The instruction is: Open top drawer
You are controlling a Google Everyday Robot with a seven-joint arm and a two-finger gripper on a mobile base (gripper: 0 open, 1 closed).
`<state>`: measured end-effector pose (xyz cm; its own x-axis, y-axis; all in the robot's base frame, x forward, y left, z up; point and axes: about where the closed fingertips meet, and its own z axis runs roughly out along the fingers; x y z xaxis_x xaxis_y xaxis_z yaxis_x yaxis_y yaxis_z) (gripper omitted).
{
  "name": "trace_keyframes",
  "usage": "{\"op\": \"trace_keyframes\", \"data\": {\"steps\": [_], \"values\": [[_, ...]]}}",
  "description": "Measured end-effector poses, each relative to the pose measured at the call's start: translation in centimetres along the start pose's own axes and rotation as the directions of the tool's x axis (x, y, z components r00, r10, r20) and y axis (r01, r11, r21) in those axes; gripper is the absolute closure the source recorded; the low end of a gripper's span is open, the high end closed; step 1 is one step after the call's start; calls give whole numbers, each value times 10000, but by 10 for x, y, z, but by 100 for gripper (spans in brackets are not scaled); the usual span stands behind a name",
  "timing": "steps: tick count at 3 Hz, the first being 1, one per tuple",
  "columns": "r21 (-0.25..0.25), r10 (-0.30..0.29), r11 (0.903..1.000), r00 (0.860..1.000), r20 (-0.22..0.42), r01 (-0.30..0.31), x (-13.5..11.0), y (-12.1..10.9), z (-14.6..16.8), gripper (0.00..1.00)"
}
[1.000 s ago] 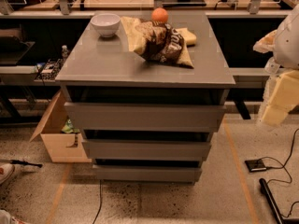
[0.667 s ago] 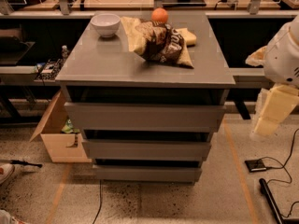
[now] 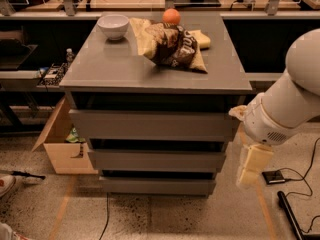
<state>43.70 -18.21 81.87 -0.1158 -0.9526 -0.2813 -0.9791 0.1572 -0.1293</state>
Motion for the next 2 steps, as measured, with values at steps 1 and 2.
{"op": "trace_keyframes", "data": {"steps": [1, 2], "values": [[-5, -1, 10000, 10000, -4, 1, 0, 0, 0, 0], [-337, 0, 9994, 9999, 102, 3, 5, -4, 26, 0]]}}
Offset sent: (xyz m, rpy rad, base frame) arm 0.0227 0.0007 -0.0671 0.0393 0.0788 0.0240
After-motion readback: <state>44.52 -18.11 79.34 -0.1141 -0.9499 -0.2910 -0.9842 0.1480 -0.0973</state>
